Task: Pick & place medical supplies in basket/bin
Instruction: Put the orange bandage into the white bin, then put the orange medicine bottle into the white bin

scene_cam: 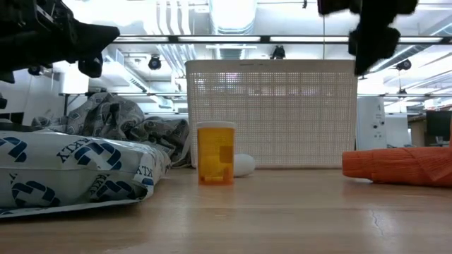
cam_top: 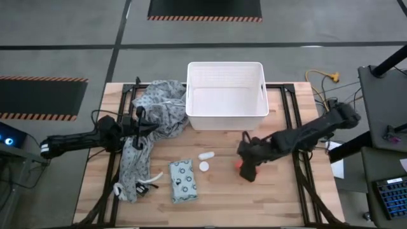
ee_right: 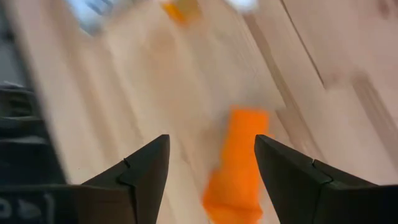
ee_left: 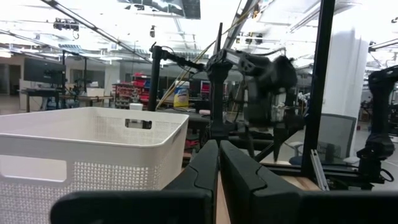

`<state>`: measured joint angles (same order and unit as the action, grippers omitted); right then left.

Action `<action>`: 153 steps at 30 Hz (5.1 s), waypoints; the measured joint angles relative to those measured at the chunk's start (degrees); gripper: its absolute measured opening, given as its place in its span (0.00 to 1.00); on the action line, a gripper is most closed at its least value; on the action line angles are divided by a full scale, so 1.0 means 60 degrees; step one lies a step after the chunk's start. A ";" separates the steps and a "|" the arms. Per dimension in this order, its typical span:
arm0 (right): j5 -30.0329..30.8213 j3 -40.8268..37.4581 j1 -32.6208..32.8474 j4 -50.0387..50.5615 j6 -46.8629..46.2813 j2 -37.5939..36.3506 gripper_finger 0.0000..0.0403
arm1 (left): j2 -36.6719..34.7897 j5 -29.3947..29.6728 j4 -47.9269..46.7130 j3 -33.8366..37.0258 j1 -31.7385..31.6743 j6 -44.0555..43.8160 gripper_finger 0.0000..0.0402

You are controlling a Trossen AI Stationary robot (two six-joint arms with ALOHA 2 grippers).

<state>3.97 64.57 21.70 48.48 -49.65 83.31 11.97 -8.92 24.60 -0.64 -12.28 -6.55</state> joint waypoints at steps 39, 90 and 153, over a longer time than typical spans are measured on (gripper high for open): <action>-0.0028 -0.0415 0.0069 -0.0575 -0.0773 0.3230 0.27 | 0.0004 0.0060 -0.0065 -0.0001 0.0000 0.0000 0.00; 0.1293 0.6293 -0.8696 0.2563 0.5027 0.3181 0.22 | 0.0004 0.0053 -0.0073 -0.0001 -0.0002 0.0000 0.00; -0.1765 0.5226 -0.8350 -0.2814 0.6941 0.3108 0.72 | 0.0000 0.0057 -0.0437 -0.0001 -0.0003 0.0002 0.00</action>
<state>-6.62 95.93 -28.40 31.60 -8.00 101.95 11.97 -8.58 21.98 -0.64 -12.29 -6.53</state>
